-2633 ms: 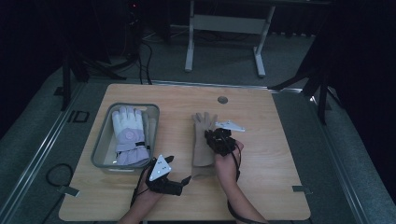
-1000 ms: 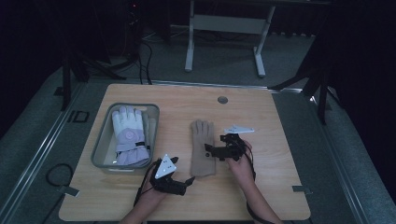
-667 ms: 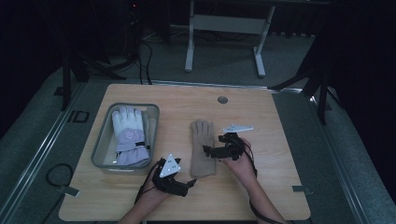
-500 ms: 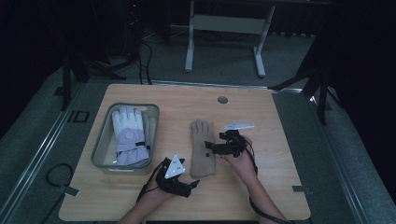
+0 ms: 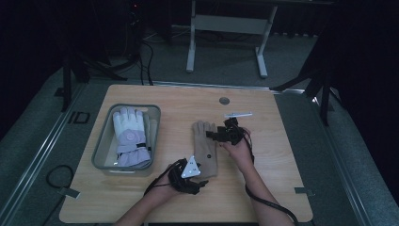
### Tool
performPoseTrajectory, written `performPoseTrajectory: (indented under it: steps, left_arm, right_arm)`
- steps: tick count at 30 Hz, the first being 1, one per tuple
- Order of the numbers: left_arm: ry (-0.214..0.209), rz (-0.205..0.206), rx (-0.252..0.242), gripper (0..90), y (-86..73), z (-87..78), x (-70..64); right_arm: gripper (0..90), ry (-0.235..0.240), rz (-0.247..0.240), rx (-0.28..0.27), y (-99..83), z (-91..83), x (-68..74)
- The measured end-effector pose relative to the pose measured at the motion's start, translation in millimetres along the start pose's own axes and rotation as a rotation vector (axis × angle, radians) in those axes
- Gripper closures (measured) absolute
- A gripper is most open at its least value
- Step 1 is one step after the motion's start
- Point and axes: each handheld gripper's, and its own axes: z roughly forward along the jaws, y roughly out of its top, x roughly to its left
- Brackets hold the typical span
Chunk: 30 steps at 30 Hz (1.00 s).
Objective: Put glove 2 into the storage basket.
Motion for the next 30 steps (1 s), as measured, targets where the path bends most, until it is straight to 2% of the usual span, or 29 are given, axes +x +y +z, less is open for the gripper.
performPoseTrajectory:
  steps: [2,4,7,10,15,16,19,22,25,27,30]
  left_arm:
    - [0.008,0.01,0.005,38.6,-0.8,0.6,1.3]
    - [0.028,0.036,0.019,39.0,-2.3,1.6,2.2]
    - [0.027,0.052,0.036,40.2,-2.7,3.5,2.3]
    - [0.017,0.048,0.051,40.3,-3.3,6.2,2.9]
    - [0.017,0.042,0.085,39.8,-5.9,11.4,4.1]
    - [0.019,0.051,0.094,39.8,-5.7,12.0,4.1]
    - [0.026,0.054,0.105,41.1,-3.8,12.7,3.4]
    - [0.039,0.066,0.112,49.2,-3.0,12.2,3.0]
    - [0.061,0.083,0.106,62.7,-4.0,11.2,2.0]
    - [0.072,0.063,0.095,74.3,-4.1,9.7,3.6]
    - [0.071,0.034,0.068,78.5,-5.6,9.1,4.4]
  right_arm:
    - [29.3,-0.001,0.01,0.0,-0.6,2.3,-0.2]
    - [28.6,0.005,0.032,0.003,-2.2,9.5,-1.1]
    - [25.8,-0.016,0.052,0.011,-3.2,20.5,-1.2]
    - [22.7,-0.034,0.059,0.039,-4.5,32.1,0.3]
    - [22.0,-0.078,0.043,0.063,-6.6,42.6,4.8]
    - [22.1,-0.082,0.039,0.065,-6.3,43.2,5.4]
    - [24.6,-0.117,0.0,0.084,-6.2,45.8,9.5]
    - [29.8,-0.138,-0.05,0.096,-6.5,47.2,13.2]
    - [39.2,-0.134,-0.07,0.088,-8.3,46.9,14.5]
    - [47.9,-0.117,-0.067,0.078,-10.1,46.2,14.8]
    - [59.5,-0.098,-0.047,0.06,-12.0,44.1,12.8]
